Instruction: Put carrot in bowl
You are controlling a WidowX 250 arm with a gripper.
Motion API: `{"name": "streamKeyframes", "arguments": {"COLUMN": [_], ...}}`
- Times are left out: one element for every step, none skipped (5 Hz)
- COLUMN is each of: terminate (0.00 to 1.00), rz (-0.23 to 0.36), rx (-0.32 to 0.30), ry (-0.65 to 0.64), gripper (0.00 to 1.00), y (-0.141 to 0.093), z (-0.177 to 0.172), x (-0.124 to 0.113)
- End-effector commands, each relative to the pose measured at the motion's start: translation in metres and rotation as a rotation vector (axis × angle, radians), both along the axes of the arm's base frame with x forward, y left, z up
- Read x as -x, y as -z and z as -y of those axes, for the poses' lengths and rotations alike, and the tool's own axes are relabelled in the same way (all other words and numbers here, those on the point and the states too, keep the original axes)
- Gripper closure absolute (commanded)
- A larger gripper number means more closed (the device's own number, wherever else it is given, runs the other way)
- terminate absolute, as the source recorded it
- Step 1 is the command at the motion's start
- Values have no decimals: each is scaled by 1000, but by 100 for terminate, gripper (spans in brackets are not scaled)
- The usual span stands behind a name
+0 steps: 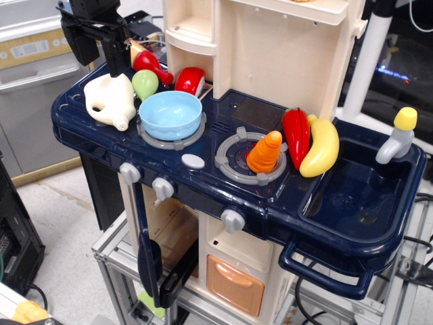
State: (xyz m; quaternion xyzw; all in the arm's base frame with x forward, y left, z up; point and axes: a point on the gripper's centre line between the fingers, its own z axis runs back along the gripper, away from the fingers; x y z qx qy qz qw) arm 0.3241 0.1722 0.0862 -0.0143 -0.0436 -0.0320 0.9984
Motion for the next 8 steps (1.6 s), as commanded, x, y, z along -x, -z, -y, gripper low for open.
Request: {"name": "streamKeyframes", "arguments": {"terminate": [0,0,0,0,0,0,0,0], "rz": [0,3,1,-24,-19,30,53,106], "rx": [0,-38,-43,-14,2,19,1,-12], "ry": [0,-39,-93,-239,-316,-311,-332,-299], "gripper": [0,0,0,0,0,0,0,0], "y": [0,-23,-39,-50,-42,-22,-17,-1], "z": [0,50,100,148,192,210,224,216], "x": [0,0,3,1,2,2,-3,-6]}}
